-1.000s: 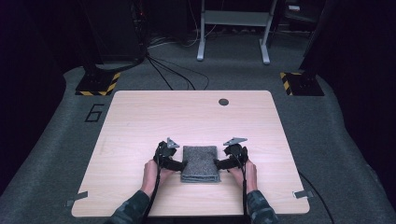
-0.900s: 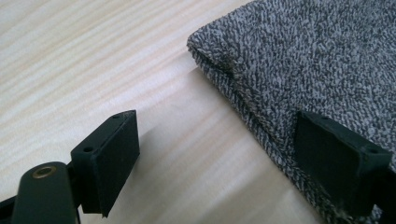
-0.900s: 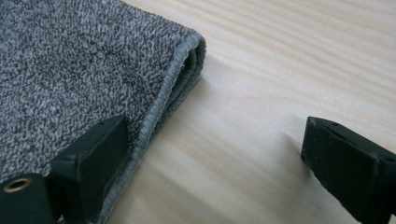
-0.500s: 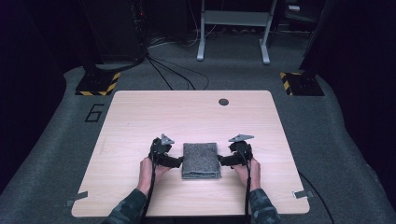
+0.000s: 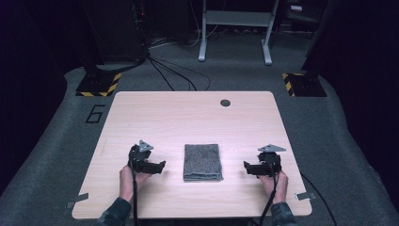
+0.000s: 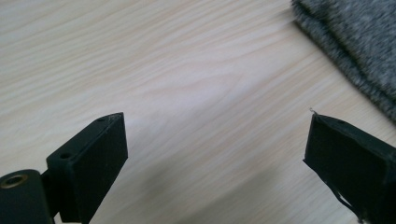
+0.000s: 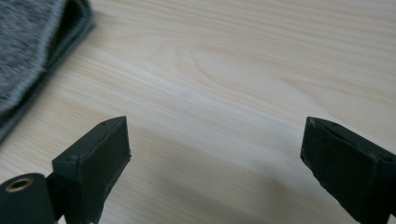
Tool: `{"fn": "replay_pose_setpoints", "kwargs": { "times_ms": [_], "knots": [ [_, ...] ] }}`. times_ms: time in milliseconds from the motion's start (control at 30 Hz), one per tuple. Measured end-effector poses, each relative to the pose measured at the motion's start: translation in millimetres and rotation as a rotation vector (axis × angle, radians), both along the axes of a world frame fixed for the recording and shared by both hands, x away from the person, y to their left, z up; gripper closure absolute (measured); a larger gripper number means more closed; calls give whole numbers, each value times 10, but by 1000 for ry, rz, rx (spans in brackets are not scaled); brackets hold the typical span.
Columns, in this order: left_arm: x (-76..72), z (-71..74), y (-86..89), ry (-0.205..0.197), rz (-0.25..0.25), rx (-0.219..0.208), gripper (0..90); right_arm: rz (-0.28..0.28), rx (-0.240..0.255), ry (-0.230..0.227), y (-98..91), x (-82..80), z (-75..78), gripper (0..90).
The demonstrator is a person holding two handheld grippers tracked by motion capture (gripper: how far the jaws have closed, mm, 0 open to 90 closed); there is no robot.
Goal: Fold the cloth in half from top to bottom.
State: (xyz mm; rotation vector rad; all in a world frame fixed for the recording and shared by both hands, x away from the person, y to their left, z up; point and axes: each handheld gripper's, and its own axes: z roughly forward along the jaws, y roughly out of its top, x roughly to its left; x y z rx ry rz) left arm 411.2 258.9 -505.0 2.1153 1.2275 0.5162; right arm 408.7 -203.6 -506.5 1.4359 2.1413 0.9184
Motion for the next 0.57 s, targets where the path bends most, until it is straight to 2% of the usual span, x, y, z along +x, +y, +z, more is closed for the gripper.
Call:
{"fn": "replay_pose_setpoints", "kwargs": {
  "times_ms": [33, 100, 267, 333, 433, 500, 567],
  "knots": [
    [-20, -6, 57, 4, 9, 4, 53, -18, 1, 0, -81, -32, -22, 77],
    [-58, -38, 153, -2, 51, -13, 48, -51, 2, -1, -202, -81, -59, 77],
    [-113, -94, 377, 6, 105, -1, 45, -109, 6, -4, -411, -174, -142, 74],
    [-126, -129, 442, 14, 119, -4, 45, -122, 3, 8, -455, -194, -180, 68],
    [-143, -192, 514, 23, 141, -8, 42, -132, -17, -21, -464, -216, -209, 55],
    [-165, -208, 544, 12, 147, -11, 36, -127, -22, -31, -466, -225, -225, 45],
    [-197, -238, 563, -19, 147, -28, 36, -130, -22, -31, -469, -220, -227, 32]
  ]
}}
